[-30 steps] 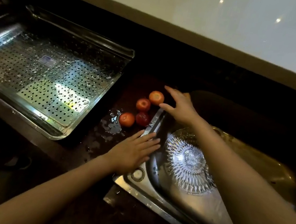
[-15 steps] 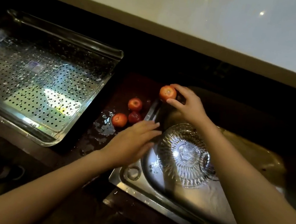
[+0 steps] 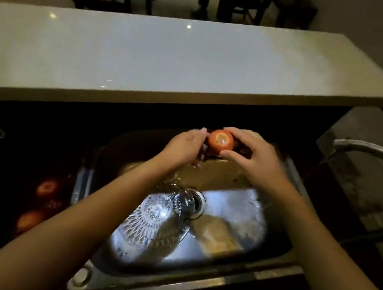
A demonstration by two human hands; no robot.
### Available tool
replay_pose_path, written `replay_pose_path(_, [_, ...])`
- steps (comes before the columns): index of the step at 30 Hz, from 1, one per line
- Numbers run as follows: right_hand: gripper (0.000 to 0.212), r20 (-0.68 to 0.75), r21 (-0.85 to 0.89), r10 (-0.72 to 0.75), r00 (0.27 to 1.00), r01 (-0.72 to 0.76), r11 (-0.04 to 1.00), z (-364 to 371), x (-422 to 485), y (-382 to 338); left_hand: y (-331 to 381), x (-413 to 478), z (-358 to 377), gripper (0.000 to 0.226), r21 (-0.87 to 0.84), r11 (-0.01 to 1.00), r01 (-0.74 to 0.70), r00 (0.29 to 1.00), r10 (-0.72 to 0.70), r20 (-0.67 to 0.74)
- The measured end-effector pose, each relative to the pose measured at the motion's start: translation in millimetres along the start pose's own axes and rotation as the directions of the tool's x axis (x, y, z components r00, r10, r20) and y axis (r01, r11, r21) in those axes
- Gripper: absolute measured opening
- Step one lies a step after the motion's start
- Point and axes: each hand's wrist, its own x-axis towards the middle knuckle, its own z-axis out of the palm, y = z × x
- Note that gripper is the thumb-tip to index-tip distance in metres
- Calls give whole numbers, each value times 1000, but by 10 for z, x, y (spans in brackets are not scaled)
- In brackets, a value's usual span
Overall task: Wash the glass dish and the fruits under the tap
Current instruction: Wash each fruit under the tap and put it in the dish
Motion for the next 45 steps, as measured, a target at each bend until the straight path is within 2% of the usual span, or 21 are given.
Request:
replay_pose_path(2, [49,-59,62,94,994,-91,994,-131,-168,195,91,61,334,39,-19,999,36,988,-33,150])
replay_pose_path(6, [47,-133,267,291,947,-249,931,-260,-505,611,157,191,950,45,-60,987,151,944,-126,306])
replay_pose_path(10, [49,-179,414,441,879,-340,844,-368,-692,979,142,309,1425,46,-292,877,381,848,-206,489])
replay_pose_path(13, [48,-178,496,531,829,-391,775,-436,-763,1180,112,392,1689,42,-349,823,449,816,-219,535])
replay_pose_path(16, [53,-179,521,580,795,-423,741,-496,-784,1278,63,483,1864,36,-346,820,456,817,-232,528])
replay_pose_path(19, [53,-207,468,568,797,-428,773,-542,-779,1318,23,556,1954,34,-371,812,451,826,-223,517])
replay_pose_path(21, [47,-220,449,560,798,-427,785,-547,-793,1354,1,579,2003,35,-381,812,442,831,-210,515])
replay_pose_path(23, [32,-235,453,574,784,-435,779,-526,-796,1374,-19,583,2056,32,-390,819,421,832,-177,525])
replay_pose_path(26, [18,-310,479,643,701,-469,742,-483,-721,1375,-61,555,2137,29,-369,853,369,834,-129,536])
replay_pose_path(28, [20,-362,482,691,625,-509,713,-465,-612,1358,-59,526,2205,30,-365,854,372,836,-137,531])
replay_pose_path(29, [24,-366,460,695,619,-528,713,-456,-556,1349,-41,512,2232,31,-368,849,380,837,-146,527])
replay_pose_path(32, [30,-345,370,627,698,-512,775,-388,-476,1282,35,553,2250,36,-399,821,409,850,-185,493])
replay_pose_path(34, [24,-322,409,607,727,-471,782,-357,-475,1271,61,580,2228,40,-387,826,409,852,-195,486])
replay_pose_path(35, [21,-326,443,618,715,-462,768,-369,-473,1266,57,579,2226,40,-368,844,390,855,-184,485])
replay_pose_path(36, [21,-341,496,658,671,-466,732,-399,-452,1285,49,571,2239,37,-341,868,361,858,-166,486])
replay_pose_path(38, [27,-347,615,760,549,-479,627,-479,-408,1329,42,547,2285,28,-312,897,314,849,-118,516])
replay_pose_path(39, [29,-337,622,772,538,-488,612,-491,-406,1345,53,545,2292,26,-314,896,314,841,-109,530])
replay_pose_path(42, [25,-260,556,685,680,-475,682,-426,-457,1299,106,585,2234,38,-298,889,348,861,-177,478])
replay_pose_path(43, [25,-249,566,669,701,-455,688,-406,-483,1279,108,608,2224,42,-278,898,342,871,-191,453])
replay_pose_path(44, [25,-249,584,676,694,-449,676,-404,-479,1289,107,609,2232,42,-255,914,315,878,-179,444])
replay_pose_path(45, [24,-259,630,712,652,-445,637,-424,-457,1304,105,591,2256,38,-236,931,279,876,-146,459])
